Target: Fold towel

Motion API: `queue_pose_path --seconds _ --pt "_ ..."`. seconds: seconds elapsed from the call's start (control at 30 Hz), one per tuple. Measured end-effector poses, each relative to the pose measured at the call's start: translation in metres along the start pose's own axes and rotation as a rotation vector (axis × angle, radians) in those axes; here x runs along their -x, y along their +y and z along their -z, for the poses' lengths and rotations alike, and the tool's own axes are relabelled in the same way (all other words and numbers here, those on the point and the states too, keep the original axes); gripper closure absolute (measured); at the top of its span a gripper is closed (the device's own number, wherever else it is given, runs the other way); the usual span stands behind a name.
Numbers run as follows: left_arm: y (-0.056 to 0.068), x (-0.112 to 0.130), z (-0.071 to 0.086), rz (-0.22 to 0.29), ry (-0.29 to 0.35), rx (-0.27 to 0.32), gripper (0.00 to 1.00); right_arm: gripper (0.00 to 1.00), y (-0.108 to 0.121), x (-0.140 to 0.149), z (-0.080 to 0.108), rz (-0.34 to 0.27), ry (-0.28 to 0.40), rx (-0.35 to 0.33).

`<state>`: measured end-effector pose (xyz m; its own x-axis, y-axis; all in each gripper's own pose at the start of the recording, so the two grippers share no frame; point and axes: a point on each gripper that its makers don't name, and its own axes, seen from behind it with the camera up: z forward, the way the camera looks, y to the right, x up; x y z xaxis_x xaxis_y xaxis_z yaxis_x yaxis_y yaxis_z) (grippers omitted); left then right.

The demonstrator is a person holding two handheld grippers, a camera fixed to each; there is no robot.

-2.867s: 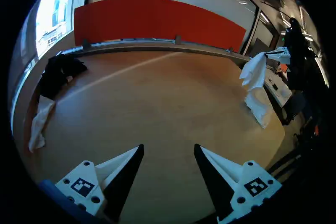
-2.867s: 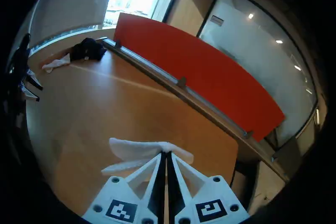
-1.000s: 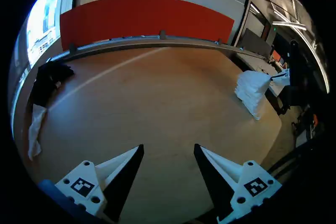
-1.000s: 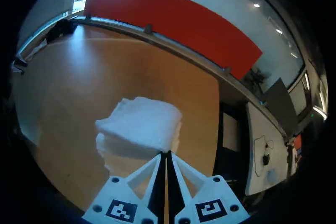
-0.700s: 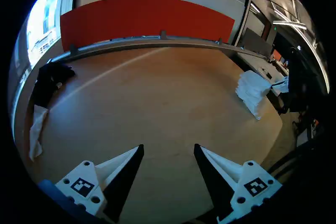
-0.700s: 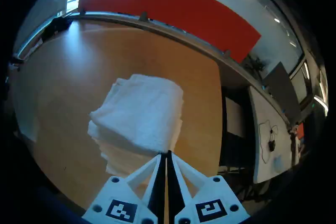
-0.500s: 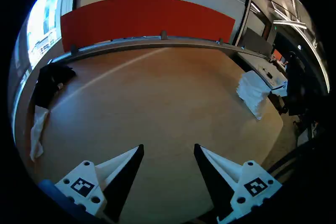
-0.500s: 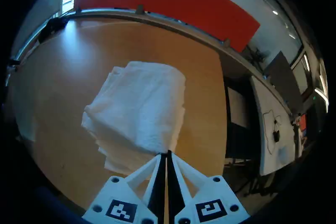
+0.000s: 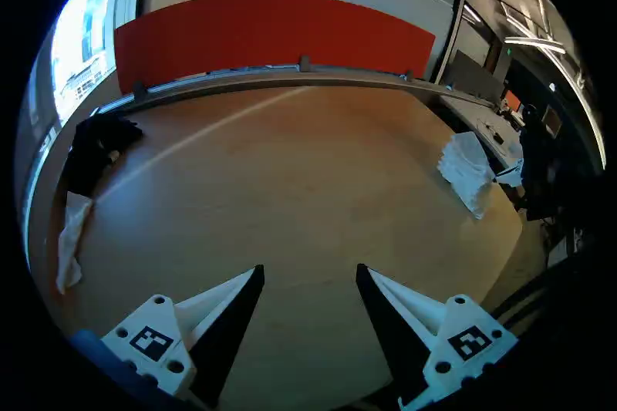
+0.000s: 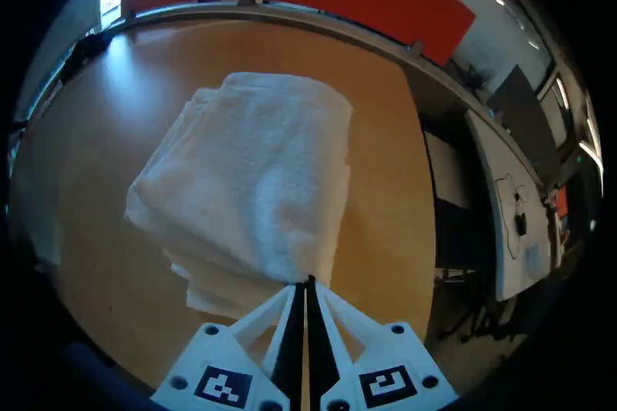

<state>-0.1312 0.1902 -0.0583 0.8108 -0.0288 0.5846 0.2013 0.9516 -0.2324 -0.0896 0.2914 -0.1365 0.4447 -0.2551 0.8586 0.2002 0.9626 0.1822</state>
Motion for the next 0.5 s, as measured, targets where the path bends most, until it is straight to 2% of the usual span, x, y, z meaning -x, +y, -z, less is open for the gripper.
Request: queue_pose_path --seconds 0.5 --pt "-0.0013 0.0027 -0.0027 0.002 -0.01 -0.001 0.12 0.98 -0.0025 0.0086 -0.0077 -0.01 -0.037 -0.001"
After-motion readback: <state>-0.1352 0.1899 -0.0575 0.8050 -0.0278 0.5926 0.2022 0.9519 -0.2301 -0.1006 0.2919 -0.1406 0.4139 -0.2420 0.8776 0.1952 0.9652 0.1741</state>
